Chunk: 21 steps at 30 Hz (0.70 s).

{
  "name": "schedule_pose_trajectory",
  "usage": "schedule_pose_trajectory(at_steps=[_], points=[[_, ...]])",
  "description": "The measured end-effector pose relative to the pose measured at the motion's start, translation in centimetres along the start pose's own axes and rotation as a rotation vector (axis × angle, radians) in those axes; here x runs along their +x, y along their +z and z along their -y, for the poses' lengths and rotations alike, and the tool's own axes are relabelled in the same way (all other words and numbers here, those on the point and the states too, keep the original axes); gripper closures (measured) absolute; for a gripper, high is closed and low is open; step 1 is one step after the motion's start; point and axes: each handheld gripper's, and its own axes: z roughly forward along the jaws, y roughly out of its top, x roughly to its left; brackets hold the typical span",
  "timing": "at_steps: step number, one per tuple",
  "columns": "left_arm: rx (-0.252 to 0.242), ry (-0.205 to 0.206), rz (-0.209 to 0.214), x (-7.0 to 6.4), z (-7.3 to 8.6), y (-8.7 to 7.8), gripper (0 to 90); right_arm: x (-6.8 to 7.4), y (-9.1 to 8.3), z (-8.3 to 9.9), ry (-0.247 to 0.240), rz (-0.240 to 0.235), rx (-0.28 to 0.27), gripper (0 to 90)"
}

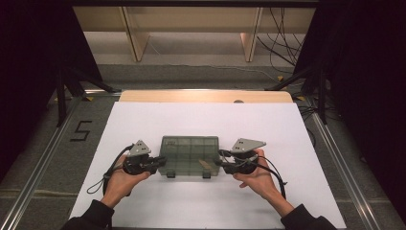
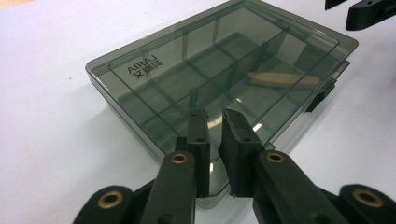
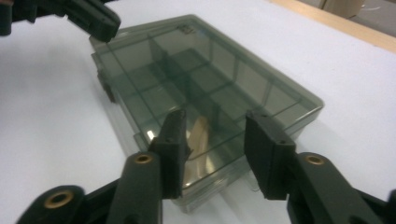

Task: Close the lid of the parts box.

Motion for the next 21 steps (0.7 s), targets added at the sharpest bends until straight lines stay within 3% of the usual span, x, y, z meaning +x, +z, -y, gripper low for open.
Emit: schedule_pose_trajectory(at_steps=[4,5,8,11,14,19,21], points=[[0.004,0.026,-0.003,0.0,-0.2,-0.4,76.5,-0.2,-0.7,-0.3,0.040,0.012,-0.058,50.8],[-0.031,-0.002,-0.006,-0.3,-0.2,-0.3,75.2,-0.2,-0.9,-0.4,0.041,0.017,-0.065,49.1],[-0.033,0.007,-0.007,-0.4,-0.2,-0.5,71.8,-0.2,-1.4,-0.8,0.047,0.050,-0.095,44.0],[-0.055,0.004,0.004,-0.6,-0.2,-0.7,69.0,0.0,-1.6,-1.1,0.062,0.040,-0.118,39.4],[-0.072,0.003,0.001,-0.8,-0.3,-0.9,63.2,0.2,-2.2,-1.4,0.058,0.078,-0.146,34.0],[-0.121,-0.020,0.013,-1.1,-0.4,-1.3,55.7,0.3,-2.9,-1.4,0.070,0.080,-0.160,33.1],[-0.145,-0.007,0.012,-1.3,-0.6,-1.5,54.5,0.4,-3.0,-1.4,0.078,0.073,-0.167,33.0]])
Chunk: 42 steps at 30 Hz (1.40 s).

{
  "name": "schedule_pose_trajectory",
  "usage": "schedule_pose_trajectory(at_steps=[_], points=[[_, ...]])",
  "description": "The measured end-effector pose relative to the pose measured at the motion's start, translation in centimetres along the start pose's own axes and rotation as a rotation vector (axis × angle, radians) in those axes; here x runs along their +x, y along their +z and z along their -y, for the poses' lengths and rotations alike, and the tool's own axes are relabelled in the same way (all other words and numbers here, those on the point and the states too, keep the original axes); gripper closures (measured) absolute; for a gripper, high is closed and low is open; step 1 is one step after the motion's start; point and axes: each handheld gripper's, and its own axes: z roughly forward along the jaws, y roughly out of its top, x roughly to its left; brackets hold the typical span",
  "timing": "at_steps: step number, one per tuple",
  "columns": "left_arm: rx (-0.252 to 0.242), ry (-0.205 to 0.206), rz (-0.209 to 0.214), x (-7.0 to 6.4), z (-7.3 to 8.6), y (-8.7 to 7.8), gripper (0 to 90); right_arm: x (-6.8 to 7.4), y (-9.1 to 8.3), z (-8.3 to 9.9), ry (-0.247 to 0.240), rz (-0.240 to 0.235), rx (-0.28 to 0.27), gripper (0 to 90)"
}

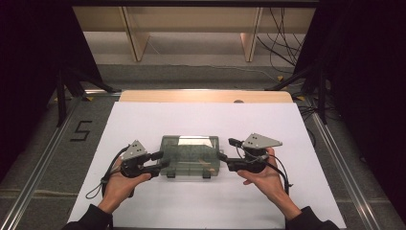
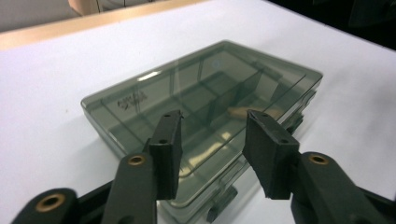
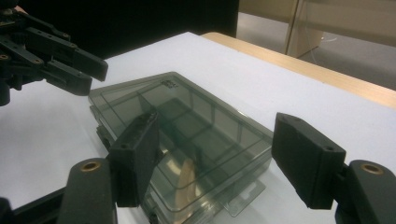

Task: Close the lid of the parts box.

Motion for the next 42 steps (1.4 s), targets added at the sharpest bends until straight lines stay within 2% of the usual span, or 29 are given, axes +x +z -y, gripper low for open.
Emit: schedule_pose_trajectory(at_steps=[1,2,7,10,13,17,18,19,23,25,30,33,35,39,40,42], points=[[-0.014,0.002,0.004,-0.1,0.0,0.0,53.1,0.0,-0.2,0.0,-0.004,0.013,0.000,32.9],[-0.031,0.000,0.008,-0.2,-0.1,-0.1,50.9,0.0,-0.3,0.1,0.003,0.003,-0.002,32.9],[-0.052,0.001,0.012,-0.6,-0.1,-0.2,45.6,0.1,-0.7,0.2,0.012,0.002,-0.004,32.3],[-0.066,-0.012,0.040,-0.8,-0.1,-0.3,42.2,0.3,-1.1,0.2,0.006,0.007,0.004,31.7],[-0.073,-0.013,0.041,-0.9,-0.2,-0.5,40.1,0.5,-1.1,0.3,0.011,0.004,0.002,30.9],[-0.101,0.009,0.059,-1.3,-0.2,-0.6,35.8,0.8,-1.4,0.5,0.019,-0.006,-0.005,28.4],[-0.093,0.026,0.051,-1.3,-0.2,-0.6,34.7,0.8,-1.6,0.5,0.017,-0.005,0.006,28.4],[-0.093,0.026,0.051,-1.3,-0.2,-0.6,33.6,0.8,-1.6,0.5,0.007,0.001,0.000,28.4],[-0.104,0.029,0.054,-1.3,-0.1,-0.6,32.5,0.9,-1.8,0.6,0.022,-0.009,-0.012,27.7],[-0.125,0.021,0.052,-1.4,-0.2,-0.8,31.9,0.9,-2.1,0.6,0.017,0.000,-0.005,27.3],[-0.138,0.028,0.053,-1.4,-0.2,-1.0,31.5,1.0,-2.4,0.8,0.019,0.004,-0.010,27.1],[-0.153,0.018,0.055,-1.5,-0.2,-1.2,31.1,1.0,-2.6,0.9,0.024,0.005,-0.015,27.0],[-0.154,0.035,0.049,-1.4,-0.1,-1.2,30.6,1.1,-2.8,1.1,0.025,0.008,-0.026,26.9],[-0.165,0.025,0.056,-1.5,0.0,-1.2,30.0,1.2,-2.9,1.3,0.040,-0.001,-0.030,26.1],[-0.158,0.032,0.048,-1.5,0.0,-1.3,29.8,1.2,-3.1,1.3,0.039,0.002,-0.013,25.8],[-0.164,0.030,0.049,-1.6,0.0,-1.3,29.6,1.3,-3.2,1.5,0.048,0.000,-0.027,24.7]])
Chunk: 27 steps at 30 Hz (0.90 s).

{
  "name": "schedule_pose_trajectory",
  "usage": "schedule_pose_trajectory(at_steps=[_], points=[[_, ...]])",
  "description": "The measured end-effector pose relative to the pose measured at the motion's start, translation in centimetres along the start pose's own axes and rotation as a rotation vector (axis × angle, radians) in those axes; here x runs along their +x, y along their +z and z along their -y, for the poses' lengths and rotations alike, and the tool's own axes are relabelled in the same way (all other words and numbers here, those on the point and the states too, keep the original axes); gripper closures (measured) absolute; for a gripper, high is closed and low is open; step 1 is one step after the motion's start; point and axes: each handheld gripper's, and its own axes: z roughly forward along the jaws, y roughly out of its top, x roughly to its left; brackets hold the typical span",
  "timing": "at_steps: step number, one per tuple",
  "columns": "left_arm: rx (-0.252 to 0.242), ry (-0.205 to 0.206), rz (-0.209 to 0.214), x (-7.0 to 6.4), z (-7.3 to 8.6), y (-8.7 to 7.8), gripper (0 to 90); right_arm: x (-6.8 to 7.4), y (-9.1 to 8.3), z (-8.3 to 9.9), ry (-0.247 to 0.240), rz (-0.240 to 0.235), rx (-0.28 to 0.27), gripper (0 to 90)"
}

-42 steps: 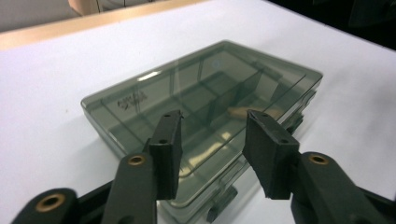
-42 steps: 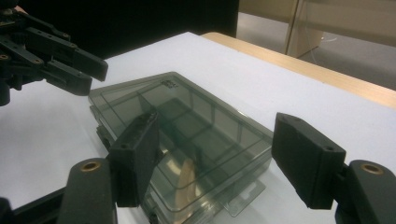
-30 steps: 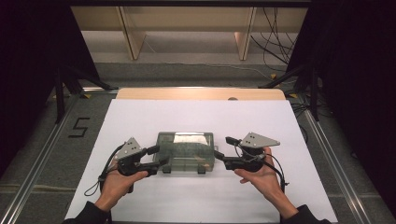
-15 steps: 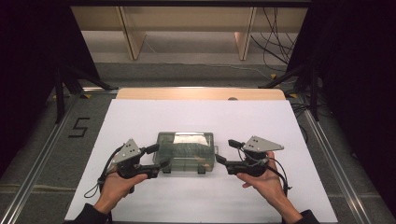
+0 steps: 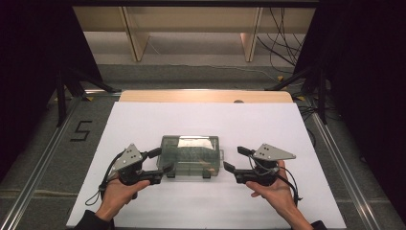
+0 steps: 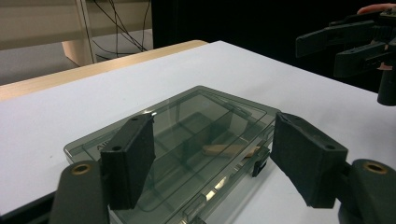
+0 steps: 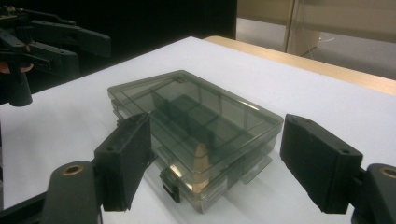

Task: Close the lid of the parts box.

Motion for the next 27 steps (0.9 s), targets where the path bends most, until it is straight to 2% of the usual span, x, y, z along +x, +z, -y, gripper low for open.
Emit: schedule_pose_trajectory(at_steps=[5,7,8,9,13,15,19,20,24,27], points=[[-0.001,0.001,0.005,-0.4,0.1,0.0,29.1,0.0,-0.4,0.2,0.001,0.018,-0.008,24.4],[0.003,0.010,0.008,-0.6,0.2,0.0,28.9,0.0,-0.6,0.2,0.006,0.007,0.000,24.2],[0.007,0.009,0.008,-0.7,0.2,0.0,28.7,0.1,-0.5,0.3,0.010,0.006,-0.024,24.1],[0.005,0.008,0.010,-0.7,0.2,-0.1,28.6,0.1,-0.7,0.3,0.006,0.008,-0.010,23.9],[-0.004,0.016,0.011,-0.9,0.2,-0.2,27.5,0.2,-1.0,0.5,0.011,0.004,-0.029,23.3],[-0.017,0.017,0.022,-1.0,0.2,-0.2,26.3,0.2,-1.2,0.5,0.009,0.007,-0.018,22.9],[-0.012,0.019,0.010,-1.0,0.2,-0.3,25.3,0.3,-1.5,0.7,0.012,0.001,-0.019,22.1],[-0.015,0.020,0.008,-1.0,0.2,-0.4,25.2,0.2,-1.4,0.7,0.009,0.010,-0.038,21.3],[-0.028,0.020,0.006,-1.1,0.2,-0.5,25.2,0.4,-1.6,0.8,0.027,0.014,-0.042,20.6],[-0.032,0.022,0.004,-1.2,0.2,-0.5,25.2,0.4,-1.9,0.9,0.025,0.018,-0.028,20.2]])
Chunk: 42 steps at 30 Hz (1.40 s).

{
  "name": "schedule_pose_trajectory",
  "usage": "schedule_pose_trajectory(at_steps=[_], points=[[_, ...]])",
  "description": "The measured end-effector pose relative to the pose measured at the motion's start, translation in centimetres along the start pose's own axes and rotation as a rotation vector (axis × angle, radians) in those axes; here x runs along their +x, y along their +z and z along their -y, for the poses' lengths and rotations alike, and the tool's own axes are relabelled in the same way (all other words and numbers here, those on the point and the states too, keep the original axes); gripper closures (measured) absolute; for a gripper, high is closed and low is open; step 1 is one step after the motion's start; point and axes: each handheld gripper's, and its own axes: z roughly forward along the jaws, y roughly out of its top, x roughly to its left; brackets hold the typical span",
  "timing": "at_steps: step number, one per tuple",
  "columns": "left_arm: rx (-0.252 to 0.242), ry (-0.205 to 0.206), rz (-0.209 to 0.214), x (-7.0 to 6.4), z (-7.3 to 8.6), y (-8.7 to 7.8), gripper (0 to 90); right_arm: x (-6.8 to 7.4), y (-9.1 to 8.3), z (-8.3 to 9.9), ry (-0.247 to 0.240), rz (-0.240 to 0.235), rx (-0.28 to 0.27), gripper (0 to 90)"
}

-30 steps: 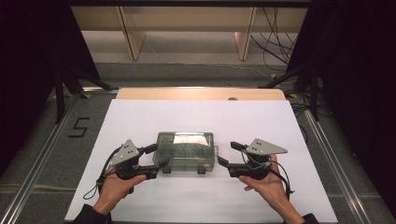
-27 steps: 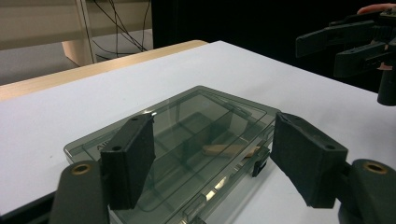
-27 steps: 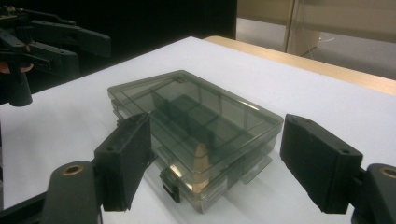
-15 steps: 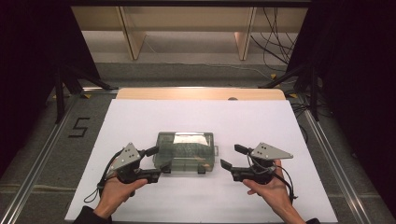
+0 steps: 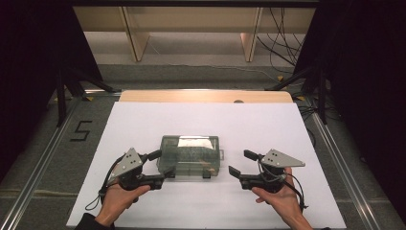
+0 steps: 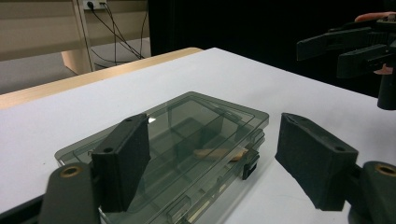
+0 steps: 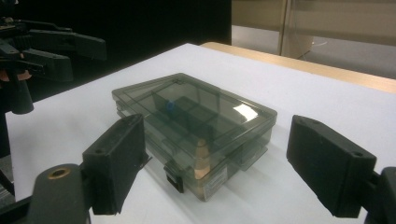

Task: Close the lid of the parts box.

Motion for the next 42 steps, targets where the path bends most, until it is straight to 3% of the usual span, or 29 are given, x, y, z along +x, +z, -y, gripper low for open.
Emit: schedule_pose_trajectory(at_steps=[26,28,42], points=[[-0.009,-0.004,0.004,-0.2,0.1,-0.1,21.3,-0.1,-1.4,0.7,0.023,0.012,-0.022,19.0],[-0.009,-0.006,0.003,-0.3,0.1,-0.1,21.1,0.0,-1.6,0.7,0.028,0.015,-0.001,19.0],[-0.012,-0.012,0.003,-0.4,0.2,-0.1,20.7,0.2,-1.9,0.8,0.020,0.018,0.002,19.0]])
